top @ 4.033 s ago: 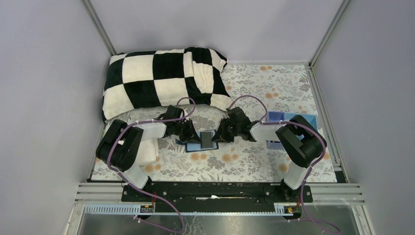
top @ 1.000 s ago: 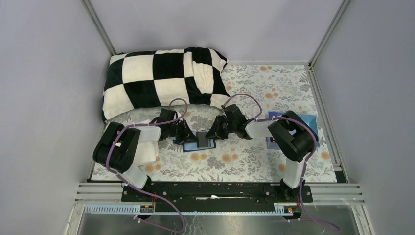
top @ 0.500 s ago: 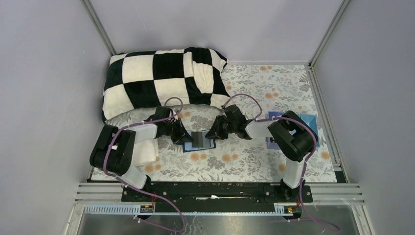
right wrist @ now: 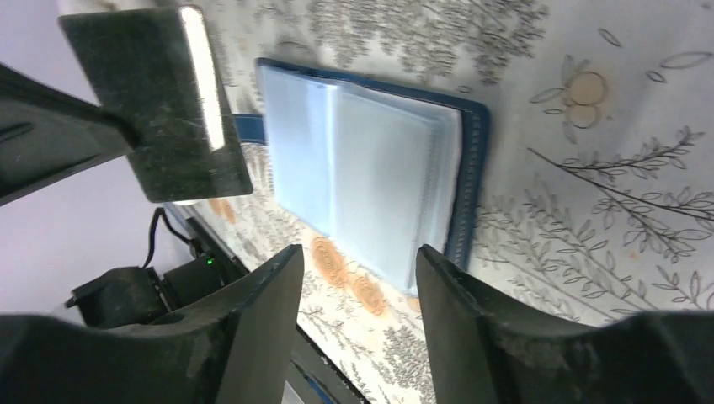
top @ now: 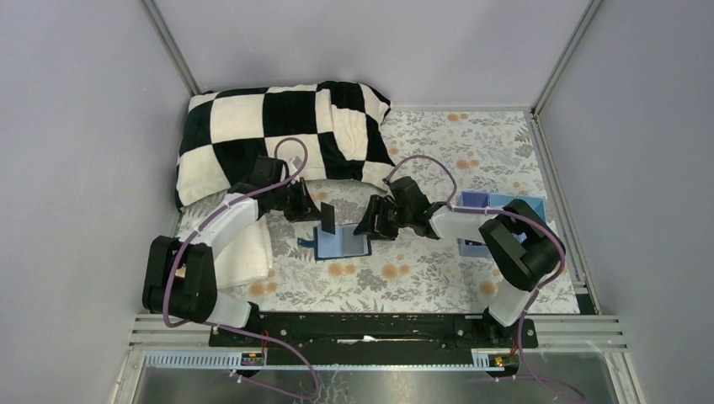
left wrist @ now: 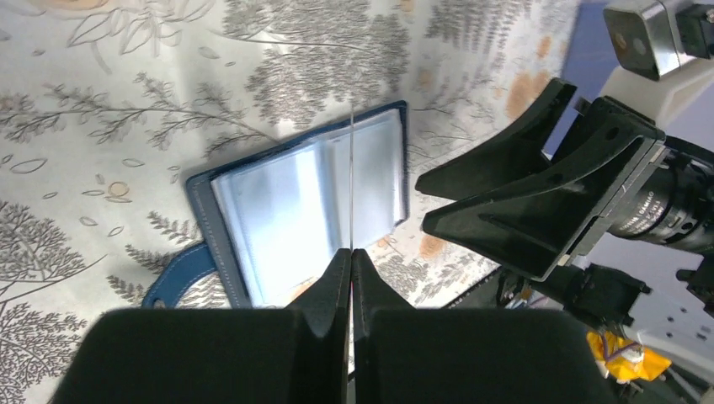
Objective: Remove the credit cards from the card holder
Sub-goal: Place the credit card in the storage box.
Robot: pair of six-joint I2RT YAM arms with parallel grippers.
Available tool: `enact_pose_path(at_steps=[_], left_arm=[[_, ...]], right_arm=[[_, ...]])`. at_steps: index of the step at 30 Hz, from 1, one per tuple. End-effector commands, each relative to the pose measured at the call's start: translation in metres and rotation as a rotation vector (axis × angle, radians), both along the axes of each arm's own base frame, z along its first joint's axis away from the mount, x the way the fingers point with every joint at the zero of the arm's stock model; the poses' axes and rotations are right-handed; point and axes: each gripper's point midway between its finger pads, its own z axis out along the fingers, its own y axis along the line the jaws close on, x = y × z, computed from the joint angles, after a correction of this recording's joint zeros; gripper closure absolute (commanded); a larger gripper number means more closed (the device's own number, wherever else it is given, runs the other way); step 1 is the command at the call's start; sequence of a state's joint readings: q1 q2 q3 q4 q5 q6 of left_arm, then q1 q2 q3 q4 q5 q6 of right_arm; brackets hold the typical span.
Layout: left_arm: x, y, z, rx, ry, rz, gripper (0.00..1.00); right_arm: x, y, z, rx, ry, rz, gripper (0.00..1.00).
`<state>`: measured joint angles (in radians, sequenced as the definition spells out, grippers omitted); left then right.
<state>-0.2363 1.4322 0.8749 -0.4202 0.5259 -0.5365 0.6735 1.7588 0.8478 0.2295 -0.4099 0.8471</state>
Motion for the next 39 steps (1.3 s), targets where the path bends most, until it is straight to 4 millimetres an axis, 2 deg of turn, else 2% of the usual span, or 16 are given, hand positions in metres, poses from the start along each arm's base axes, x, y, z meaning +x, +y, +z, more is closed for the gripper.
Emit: enact_pose_path(at_steps=[1,5,7,14,19,25,27,30,34,35,37,39], left_arm=[[-0.001,-0.012,0.045,-0.086,-0.102,-0.113,1.0],[-0.008,-0.028,0.07,-0.205,-0.134,-0.199,1.0],[-0.012,-0.034,0.08,-0.261,-0.148,-0.231,1.0],[-0.021,-0.045,0.103,-0.4,-0.187,-0.283,1.0],[-0.023,-0.049,0.11,-0.46,-0.202,-0.286,1.0],[-0.024,-0.048,0.102,-0.449,-0.187,-0.283,1.0],[-0.023,-0.048,0.102,-0.446,-0.188,-0.282,1.0],[-0.023,-0.048,0.099,-0.444,-0.183,-0.28,1.0],[-0.023,-0.048,0.096,-0.44,-0.184,-0.283,1.0],[-0.023,-0.047,0.094,-0.43,-0.182,-0.282,0.96],[-0.02,-0.044,0.086,-0.384,-0.167,-0.267,0.68],[-0.014,-0.036,0.075,-0.298,-0.154,-0.233,0.45]], right_arm=[[0.011,0.009,0.061,0.117,-0.147,0.049,0.37],[0.009,0.019,0.105,0.314,-0.218,0.069,0.29],[0.008,0.021,0.119,0.388,-0.222,0.073,0.27],[0.009,0.028,0.134,0.474,-0.219,0.082,0.26],[0.006,0.034,0.142,0.551,-0.197,0.113,0.29],[0.005,0.035,0.153,0.603,-0.213,0.113,0.62],[0.006,0.034,0.153,0.597,-0.217,0.099,0.7],[0.008,0.03,0.149,0.577,-0.212,0.07,0.76],[0.012,0.022,0.135,0.554,-0.185,0.02,0.99],[0.012,0.021,0.132,0.552,-0.178,0.013,1.0],[0.014,0.015,0.128,0.536,-0.167,-0.006,1.0],[0.02,0.005,0.118,0.474,-0.151,-0.042,1.0]])
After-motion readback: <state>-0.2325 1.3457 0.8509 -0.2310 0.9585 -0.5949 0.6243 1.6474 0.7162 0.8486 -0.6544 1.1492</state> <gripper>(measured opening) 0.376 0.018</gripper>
